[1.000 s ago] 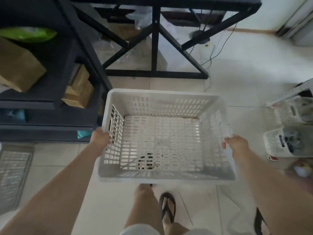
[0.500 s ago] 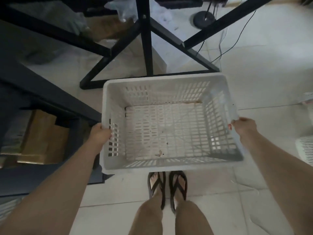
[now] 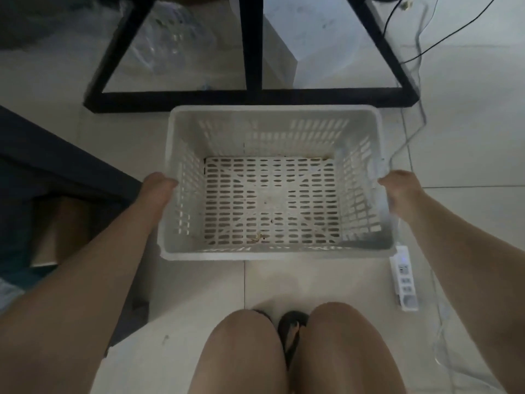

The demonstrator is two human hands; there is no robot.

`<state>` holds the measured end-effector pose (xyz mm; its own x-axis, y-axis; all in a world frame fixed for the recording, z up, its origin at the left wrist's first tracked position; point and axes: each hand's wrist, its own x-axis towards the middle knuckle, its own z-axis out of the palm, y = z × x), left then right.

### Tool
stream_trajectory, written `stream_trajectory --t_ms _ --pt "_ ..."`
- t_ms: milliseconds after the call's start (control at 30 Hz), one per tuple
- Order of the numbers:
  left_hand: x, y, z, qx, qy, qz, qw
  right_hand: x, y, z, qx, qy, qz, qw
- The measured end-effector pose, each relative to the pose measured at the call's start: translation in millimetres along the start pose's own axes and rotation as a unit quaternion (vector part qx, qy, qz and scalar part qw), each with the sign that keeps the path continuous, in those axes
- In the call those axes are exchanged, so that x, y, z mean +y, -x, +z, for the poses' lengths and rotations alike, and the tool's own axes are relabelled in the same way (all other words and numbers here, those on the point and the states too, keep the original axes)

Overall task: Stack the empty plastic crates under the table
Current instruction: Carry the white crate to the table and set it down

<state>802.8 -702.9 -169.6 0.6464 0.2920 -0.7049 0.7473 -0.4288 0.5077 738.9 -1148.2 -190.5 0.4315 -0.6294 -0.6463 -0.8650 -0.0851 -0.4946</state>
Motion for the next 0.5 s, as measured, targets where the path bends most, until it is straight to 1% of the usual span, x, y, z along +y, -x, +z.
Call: stream_trajectory --t_ms 33,133,200,267,433,500 --pt "10.0 14.0 -5.6 0.005 0.015 0.004 1.000 -11.2 13.5 -5.6 -0.005 0.015 -0.012 1.000" --pt "47.6 75.7 -35.6 0.029 0.025 0.048 0.998 -48.0 79.0 -32.7 -0.019 0.098 -0.034 0.994" --pt "68.5 123.3 -57.7 0.013 0.036 0.052 0.998 -67.9 131.9 -53.1 -0.067 0.132 -0.019 0.989" --pt "84.4 182.2 -87.2 -0.008 0.039 0.038 0.998 -88.9 191.8 -79.4 -0.105 0.168 -0.019 0.980" --pt "98.6 321.5 -153.0 -0.057 0.005 0.024 0.998 -140.9 334.4 -140.1 -0.120 0.219 -0.063 0.966" --pt "94.8 363.3 -176.8 -0.055 -0.003 0.022 0.998 -152.0 377.0 -157.7 -0.128 0.226 -0.097 0.961"
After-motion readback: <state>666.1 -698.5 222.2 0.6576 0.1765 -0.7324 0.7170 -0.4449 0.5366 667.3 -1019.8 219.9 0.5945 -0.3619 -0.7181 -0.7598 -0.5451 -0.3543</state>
